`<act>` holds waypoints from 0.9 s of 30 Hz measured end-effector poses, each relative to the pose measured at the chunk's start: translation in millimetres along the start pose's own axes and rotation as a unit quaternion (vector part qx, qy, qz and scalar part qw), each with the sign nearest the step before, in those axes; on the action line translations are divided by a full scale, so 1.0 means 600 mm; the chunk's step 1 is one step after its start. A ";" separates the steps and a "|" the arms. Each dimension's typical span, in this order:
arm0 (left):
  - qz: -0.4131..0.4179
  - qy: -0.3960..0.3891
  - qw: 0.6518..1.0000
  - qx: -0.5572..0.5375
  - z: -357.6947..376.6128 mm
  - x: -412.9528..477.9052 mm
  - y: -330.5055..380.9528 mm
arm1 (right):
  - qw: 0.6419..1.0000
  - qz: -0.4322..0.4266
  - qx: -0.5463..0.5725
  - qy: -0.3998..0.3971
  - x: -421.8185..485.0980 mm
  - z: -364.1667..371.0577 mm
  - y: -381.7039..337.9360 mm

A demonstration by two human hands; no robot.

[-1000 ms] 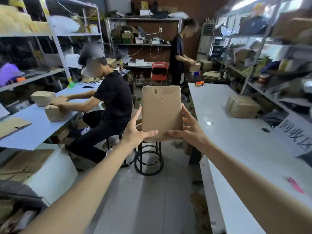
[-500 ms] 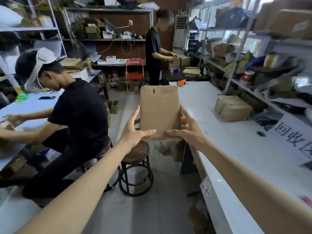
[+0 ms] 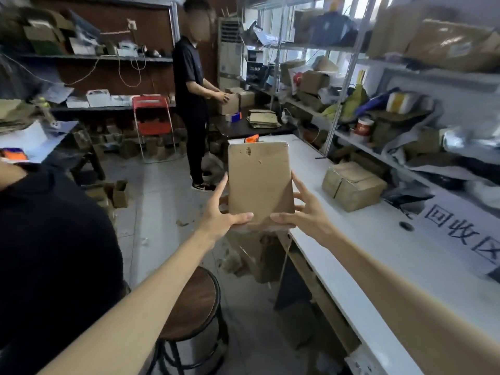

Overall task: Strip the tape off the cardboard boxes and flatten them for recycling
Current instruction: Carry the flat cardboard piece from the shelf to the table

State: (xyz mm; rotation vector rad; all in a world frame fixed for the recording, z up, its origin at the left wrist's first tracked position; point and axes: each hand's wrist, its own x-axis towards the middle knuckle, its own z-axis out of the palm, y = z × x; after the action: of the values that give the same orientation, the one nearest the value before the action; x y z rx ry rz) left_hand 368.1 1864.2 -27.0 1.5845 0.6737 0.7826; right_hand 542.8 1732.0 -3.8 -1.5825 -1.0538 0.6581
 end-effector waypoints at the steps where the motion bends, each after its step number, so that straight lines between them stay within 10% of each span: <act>1: -0.003 -0.014 1.000 -0.002 -0.003 0.029 -0.004 | 1.000 0.005 0.002 0.011 0.021 0.001 0.007; 27: -0.025 -0.252 0.967 0.037 0.333 0.671 -0.113 | 0.972 0.068 -0.050 0.219 0.438 -0.328 0.236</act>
State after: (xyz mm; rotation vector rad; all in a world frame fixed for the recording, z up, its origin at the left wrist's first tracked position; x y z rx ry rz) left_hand 771.3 2070.4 -64.5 1.7365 0.3700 0.2947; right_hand 869.6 1867.5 -57.3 -1.7950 -0.6608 0.3236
